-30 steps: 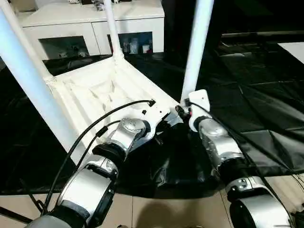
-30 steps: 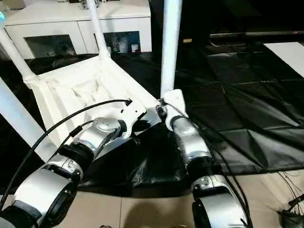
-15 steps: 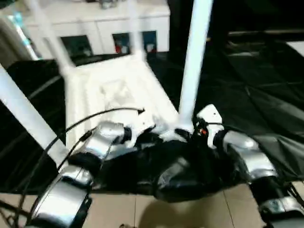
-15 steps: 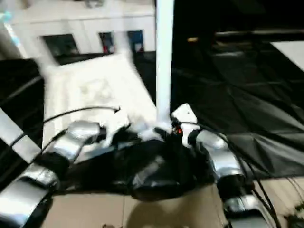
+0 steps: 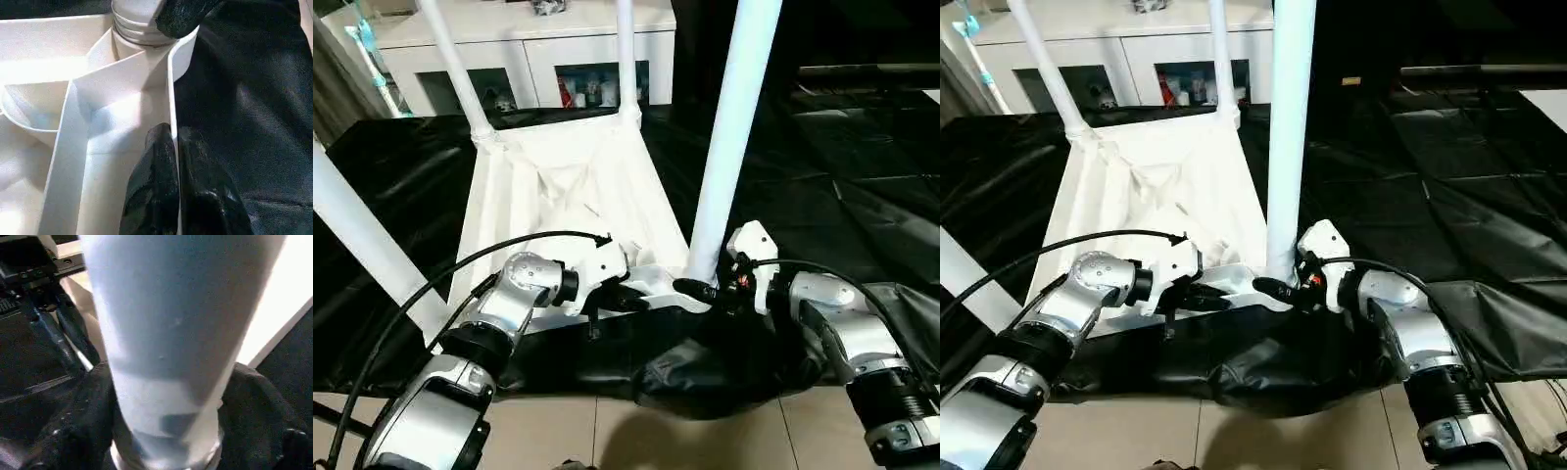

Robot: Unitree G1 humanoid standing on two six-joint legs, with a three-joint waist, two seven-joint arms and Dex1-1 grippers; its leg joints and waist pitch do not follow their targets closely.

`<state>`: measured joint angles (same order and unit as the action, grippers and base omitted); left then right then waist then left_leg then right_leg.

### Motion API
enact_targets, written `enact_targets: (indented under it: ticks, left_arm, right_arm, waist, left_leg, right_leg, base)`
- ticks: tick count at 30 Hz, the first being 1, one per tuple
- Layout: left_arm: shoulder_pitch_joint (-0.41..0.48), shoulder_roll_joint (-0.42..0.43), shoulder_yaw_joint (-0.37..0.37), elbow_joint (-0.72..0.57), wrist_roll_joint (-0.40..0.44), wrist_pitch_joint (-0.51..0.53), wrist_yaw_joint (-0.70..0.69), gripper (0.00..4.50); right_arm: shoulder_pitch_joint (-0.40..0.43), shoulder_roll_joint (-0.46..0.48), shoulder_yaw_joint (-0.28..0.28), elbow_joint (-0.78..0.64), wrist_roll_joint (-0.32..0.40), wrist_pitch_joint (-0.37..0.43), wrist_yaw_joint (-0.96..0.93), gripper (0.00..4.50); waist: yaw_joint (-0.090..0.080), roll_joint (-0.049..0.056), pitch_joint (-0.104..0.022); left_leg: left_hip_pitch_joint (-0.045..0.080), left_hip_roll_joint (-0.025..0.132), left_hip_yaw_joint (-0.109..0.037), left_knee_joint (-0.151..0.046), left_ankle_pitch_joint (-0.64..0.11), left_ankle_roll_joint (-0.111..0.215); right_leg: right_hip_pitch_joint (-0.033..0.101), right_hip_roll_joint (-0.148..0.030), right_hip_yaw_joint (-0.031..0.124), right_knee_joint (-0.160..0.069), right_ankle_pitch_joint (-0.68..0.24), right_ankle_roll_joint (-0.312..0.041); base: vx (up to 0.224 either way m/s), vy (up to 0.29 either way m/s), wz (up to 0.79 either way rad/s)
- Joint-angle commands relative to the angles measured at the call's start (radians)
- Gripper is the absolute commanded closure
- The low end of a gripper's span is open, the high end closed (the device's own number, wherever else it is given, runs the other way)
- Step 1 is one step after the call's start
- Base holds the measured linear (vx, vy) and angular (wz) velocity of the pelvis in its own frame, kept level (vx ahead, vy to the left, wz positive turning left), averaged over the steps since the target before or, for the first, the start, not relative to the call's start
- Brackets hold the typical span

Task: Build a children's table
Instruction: Rotate leg to tighten

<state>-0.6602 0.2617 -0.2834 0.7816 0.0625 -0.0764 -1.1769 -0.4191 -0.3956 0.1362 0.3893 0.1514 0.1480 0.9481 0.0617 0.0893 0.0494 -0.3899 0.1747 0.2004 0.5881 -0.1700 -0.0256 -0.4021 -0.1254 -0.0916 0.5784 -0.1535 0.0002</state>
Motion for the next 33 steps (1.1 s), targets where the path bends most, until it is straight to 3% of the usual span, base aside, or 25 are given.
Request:
enact_targets:
  ticks: [1, 8, 23, 24, 26, 28, 30, 32, 33]
  left_arm:
    - [0.015, -0.002, 0.005, -0.018, -0.028, 0.004, -0.019, 4.5]
    - [0.017, -0.002, 0.004, -0.018, -0.024, 0.005, -0.016, 4.5]
    - [0.018, -0.008, 0.01, -0.016, -0.018, 0.022, 0.012, 4.5]
    - [0.008, -0.019, 0.018, -0.003, -0.015, 0.039, 0.046, 4.5]
    - [-0.028, -0.051, 0.035, 0.046, 0.0, 0.067, 0.141, 4.5]
    - [-0.046, -0.066, 0.04, 0.069, 0.008, 0.077, 0.186, 4.5]
    - [-0.092, -0.104, 0.052, 0.122, 0.022, 0.102, 0.292, 4.5]
    - [-0.107, -0.117, 0.057, 0.138, 0.024, 0.112, 0.322, 4.5]
    - [-0.123, -0.131, 0.061, 0.154, 0.028, 0.118, 0.359, 4.5]
  right_arm:
    - [0.013, -0.008, 0.011, -0.029, -0.004, 0.007, 0.01, 1.6]
    - [0.028, -0.026, 0.031, -0.029, -0.021, 0.003, 0.022, 1.96]
    - [0.02, -0.001, 0.018, -0.01, -0.017, 0.024, -0.026, 1.99]
    - [0.005, 0.022, 0.007, 0.017, -0.027, 0.04, -0.084, 1.99]
    - [-0.029, 0.084, -0.012, 0.08, -0.054, 0.077, -0.226, 1.99]
    - [-0.038, 0.108, -0.013, 0.094, -0.063, 0.088, -0.269, 2.0]
    - [-0.052, 0.172, -0.011, 0.109, -0.078, 0.121, -0.363, 2.0]
    - [-0.057, 0.194, -0.011, 0.116, -0.084, 0.131, -0.397, 2.01]
    - [-0.065, 0.216, -0.012, 0.127, -0.09, 0.143, -0.436, 2.01]
  waist:
    - [0.0, -0.025, -0.07]
    - [0.002, -0.025, -0.073]
    - [0.002, -0.027, -0.073]
    - [0.001, -0.03, -0.073]
    - [-0.004, -0.028, -0.07]
    - [-0.017, -0.03, -0.067]
    - [-0.02, -0.028, -0.061]
    - [-0.028, -0.03, -0.061]
    - [-0.029, -0.029, -0.06]
  left_leg:
    - [0.016, 0.053, -0.023, -0.071, -0.27, 0.077]
    - [0.016, 0.052, -0.022, -0.067, -0.247, 0.085]
    - [0.015, 0.051, -0.023, -0.066, -0.24, 0.089]
    - [0.015, 0.051, -0.022, -0.066, -0.243, 0.089]
    - [0.016, 0.048, -0.023, -0.068, -0.256, 0.073]
    - [0.021, 0.044, -0.028, -0.073, -0.309, 0.033]
    - [0.027, 0.044, -0.026, -0.074, -0.347, 0.029]
    - [0.024, 0.04, -0.029, -0.075, -0.367, 0.018]
    - [0.031, 0.038, -0.029, -0.074, -0.379, 0.014]
  right_leg:
    - [0.043, -0.035, 0.039, -0.066, -0.312, -0.208]
    - [0.046, -0.035, 0.038, -0.061, -0.267, -0.221]
    - [0.048, -0.034, 0.037, -0.06, -0.267, -0.223]
    - [0.047, -0.034, 0.037, -0.061, -0.275, -0.22]
    - [0.043, -0.034, 0.037, -0.064, -0.311, -0.219]
    - [0.042, -0.035, 0.034, -0.075, -0.403, -0.189]
    - [0.036, -0.034, 0.036, -0.085, -0.444, -0.175]
    - [0.038, -0.034, 0.033, -0.088, -0.488, -0.155]
    - [0.032, -0.034, 0.032, -0.095, -0.517, -0.143]
  base:
    - [0.0, 0.0, 0.0]
    - [0.0, 0.0, 0.0]
    - [0.0, 0.0, 0.0]
    - [0.0, 0.0, 0.0]
    - [0.0, 0.0, 0.0]
    - [0.0, 0.0, 0.0]
    - [0.0, 0.0, 0.0]
    - [0.0, 0.0, 0.0]
    - [0.0, 0.0, 0.0]
